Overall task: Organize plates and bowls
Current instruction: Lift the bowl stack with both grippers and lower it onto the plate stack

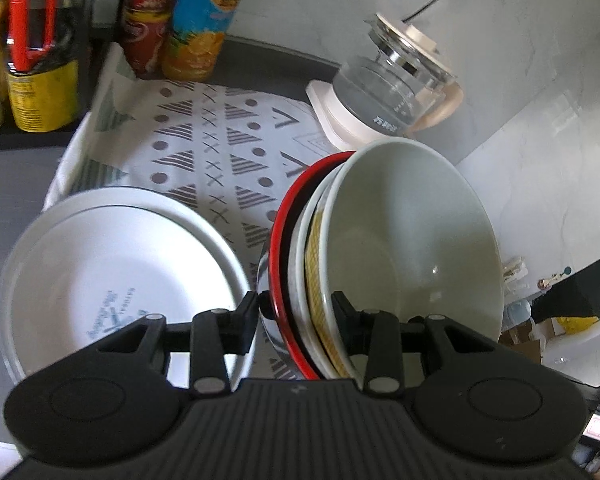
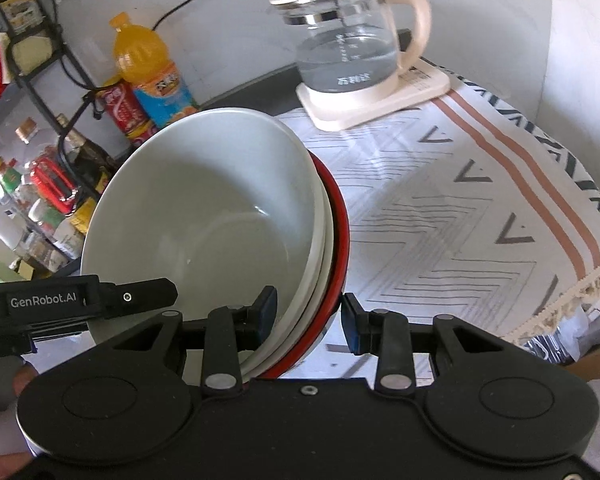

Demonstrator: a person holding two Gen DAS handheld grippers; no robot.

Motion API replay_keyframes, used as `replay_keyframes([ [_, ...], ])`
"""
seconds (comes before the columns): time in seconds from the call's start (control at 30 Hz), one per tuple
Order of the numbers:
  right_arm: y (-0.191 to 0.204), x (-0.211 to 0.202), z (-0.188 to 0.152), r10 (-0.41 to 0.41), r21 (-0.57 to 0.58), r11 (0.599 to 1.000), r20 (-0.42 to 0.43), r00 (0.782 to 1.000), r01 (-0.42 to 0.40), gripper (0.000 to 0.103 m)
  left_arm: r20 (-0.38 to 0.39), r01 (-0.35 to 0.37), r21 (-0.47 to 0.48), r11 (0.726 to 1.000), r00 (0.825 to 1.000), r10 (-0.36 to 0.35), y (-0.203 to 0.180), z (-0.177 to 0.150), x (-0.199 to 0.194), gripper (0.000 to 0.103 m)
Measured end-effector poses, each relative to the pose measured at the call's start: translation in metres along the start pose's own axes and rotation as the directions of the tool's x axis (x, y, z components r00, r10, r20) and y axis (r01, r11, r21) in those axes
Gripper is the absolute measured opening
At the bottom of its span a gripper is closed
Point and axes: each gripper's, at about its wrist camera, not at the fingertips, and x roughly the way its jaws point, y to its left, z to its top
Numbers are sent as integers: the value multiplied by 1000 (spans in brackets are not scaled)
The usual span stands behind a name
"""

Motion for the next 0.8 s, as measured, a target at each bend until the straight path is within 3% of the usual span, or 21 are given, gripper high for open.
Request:
replay_keyframes([
  [0.8, 84, 12, -16, 71, -145, 987, -36, 997, -75, 34, 79, -56, -135, 989, 995, 68, 77, -15, -60, 37],
])
